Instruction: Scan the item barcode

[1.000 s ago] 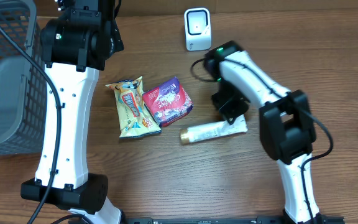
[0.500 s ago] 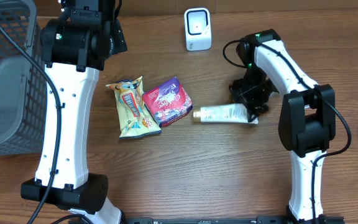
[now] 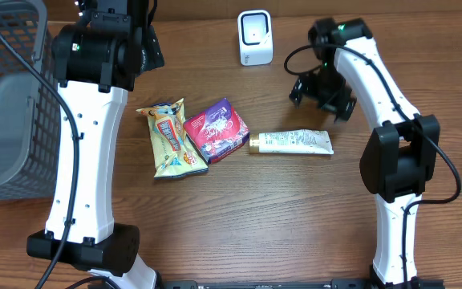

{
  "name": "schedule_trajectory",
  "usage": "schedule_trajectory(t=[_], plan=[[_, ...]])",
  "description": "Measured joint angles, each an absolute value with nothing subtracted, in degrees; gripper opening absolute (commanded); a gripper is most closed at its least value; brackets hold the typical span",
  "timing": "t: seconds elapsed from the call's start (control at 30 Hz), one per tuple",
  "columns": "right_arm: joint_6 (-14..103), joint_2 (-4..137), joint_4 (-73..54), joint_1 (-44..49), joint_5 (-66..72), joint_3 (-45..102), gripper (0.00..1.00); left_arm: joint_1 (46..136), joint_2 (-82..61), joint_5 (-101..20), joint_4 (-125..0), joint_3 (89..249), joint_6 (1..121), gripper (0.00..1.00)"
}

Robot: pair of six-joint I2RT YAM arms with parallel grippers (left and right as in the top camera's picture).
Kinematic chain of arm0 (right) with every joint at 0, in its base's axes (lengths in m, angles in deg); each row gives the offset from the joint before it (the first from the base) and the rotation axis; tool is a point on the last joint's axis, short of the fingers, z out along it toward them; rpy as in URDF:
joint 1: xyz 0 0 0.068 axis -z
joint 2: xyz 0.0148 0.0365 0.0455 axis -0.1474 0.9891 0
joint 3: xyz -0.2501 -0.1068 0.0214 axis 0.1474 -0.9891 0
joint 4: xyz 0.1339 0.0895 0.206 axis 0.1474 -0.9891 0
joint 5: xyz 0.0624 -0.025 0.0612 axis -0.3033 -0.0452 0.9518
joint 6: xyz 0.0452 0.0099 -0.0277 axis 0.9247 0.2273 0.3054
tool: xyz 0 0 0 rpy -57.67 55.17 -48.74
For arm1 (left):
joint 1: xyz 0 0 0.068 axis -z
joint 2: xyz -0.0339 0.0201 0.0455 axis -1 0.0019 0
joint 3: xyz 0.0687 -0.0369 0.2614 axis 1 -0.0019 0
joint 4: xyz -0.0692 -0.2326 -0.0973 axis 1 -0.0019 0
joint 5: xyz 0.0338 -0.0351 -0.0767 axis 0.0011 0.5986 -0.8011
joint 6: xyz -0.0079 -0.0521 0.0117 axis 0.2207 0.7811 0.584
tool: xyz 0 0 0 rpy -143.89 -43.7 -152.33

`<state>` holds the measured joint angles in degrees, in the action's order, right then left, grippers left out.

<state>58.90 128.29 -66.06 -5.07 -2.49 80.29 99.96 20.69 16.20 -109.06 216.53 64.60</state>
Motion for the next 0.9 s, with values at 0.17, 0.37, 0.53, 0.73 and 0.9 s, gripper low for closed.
schedule_trajectory(t=[0.17,0.37,0.53,0.73,0.9], plan=[[33.9,127.3,-68.9,-5.1,0.5,85.3,1.0,100.0,20.7,16.1,-109.1,216.5,66.4,1.0],[8.8,124.7,-67.0,-5.1,10.6,85.4,1.0,100.0,20.7,15.1,-109.0,216.5,67.2,1.0],[-7.7,122.0,-62.3,-5.1,15.6,86.7,1.0,100.1,20.7,14.9,-109.0,216.5,67.9,1.0],[-18.6,116.4,-66.2,-4.1,18.1,88.9,1.0,101.1,20.7,15.0,-109.0,216.5,67.9,1.0],[-25.4,110.7,-68.3,2.4,24.0,88.9,0.98,101.2,20.7,17.2,-109.0,216.5,67.9,1.0]])
